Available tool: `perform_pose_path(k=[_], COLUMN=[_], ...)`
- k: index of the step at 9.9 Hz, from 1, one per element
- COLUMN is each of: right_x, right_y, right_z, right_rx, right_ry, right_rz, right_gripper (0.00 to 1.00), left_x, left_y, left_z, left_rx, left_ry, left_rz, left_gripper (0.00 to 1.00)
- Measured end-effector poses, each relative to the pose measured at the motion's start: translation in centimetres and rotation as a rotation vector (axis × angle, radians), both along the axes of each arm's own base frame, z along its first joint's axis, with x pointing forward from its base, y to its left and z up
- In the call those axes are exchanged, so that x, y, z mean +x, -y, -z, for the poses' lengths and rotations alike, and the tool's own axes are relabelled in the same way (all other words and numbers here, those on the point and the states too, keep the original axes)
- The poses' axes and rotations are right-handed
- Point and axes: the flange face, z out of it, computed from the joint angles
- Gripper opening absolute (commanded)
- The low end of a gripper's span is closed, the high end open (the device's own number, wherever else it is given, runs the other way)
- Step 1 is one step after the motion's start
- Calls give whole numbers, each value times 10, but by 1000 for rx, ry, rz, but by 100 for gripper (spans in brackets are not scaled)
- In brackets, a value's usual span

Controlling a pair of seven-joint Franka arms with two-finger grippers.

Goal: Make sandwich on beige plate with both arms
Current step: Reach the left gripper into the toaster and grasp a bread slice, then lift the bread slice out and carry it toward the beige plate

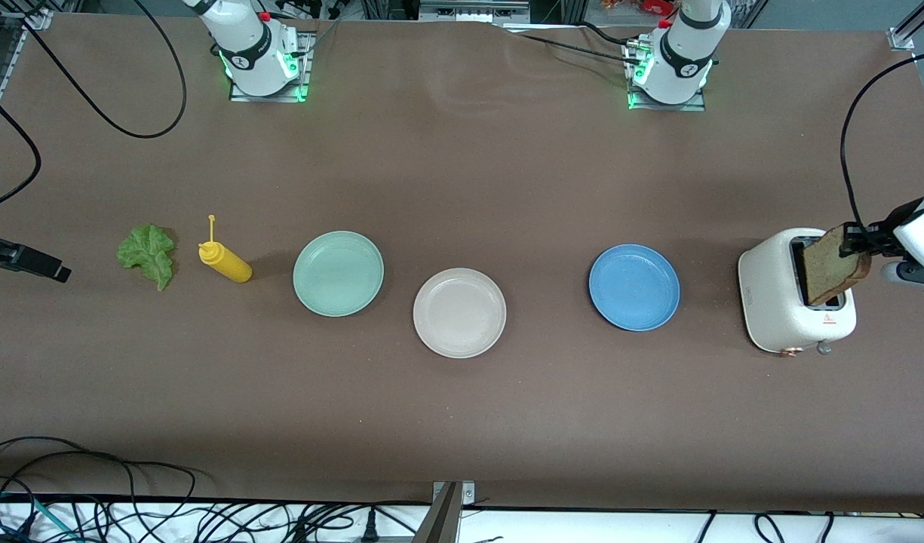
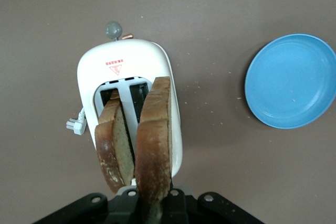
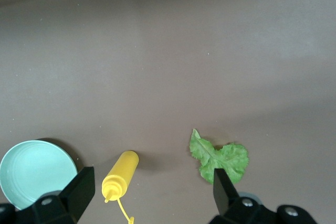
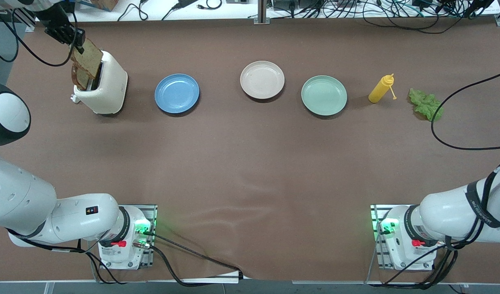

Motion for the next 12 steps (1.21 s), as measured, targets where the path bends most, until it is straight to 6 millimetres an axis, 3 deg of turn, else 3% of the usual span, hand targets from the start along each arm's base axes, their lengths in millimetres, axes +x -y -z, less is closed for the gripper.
perform_pose_path(k=[2,3,5,7,10,12], right_x=[2,3,-3,-18,-18,-17], right_y=[0,-1,0,-1,-1,-1], right_z=[12,14,14,-5,-9,-8], right_rx=[2,3,9,17,15,13], right_ry=[-18,-22,-60,-96,-79,-72], right_rz=[-8,-10,-11,-13,-13,-14], right_gripper=[100,100,100,100,100,100], left_x=[7,12,27,37,47,38], left_y=[43,72,150,236,343,415], left_z=[-14,-5,40,94,135,155], left_rx=[-181,-294,-527,-726,-839,-838], left_ry=[-32,-57,-157,-247,-193,-103], left_rz=[5,-6,-35,-45,-66,-75], left_gripper=[0,0,0,0,0,0])
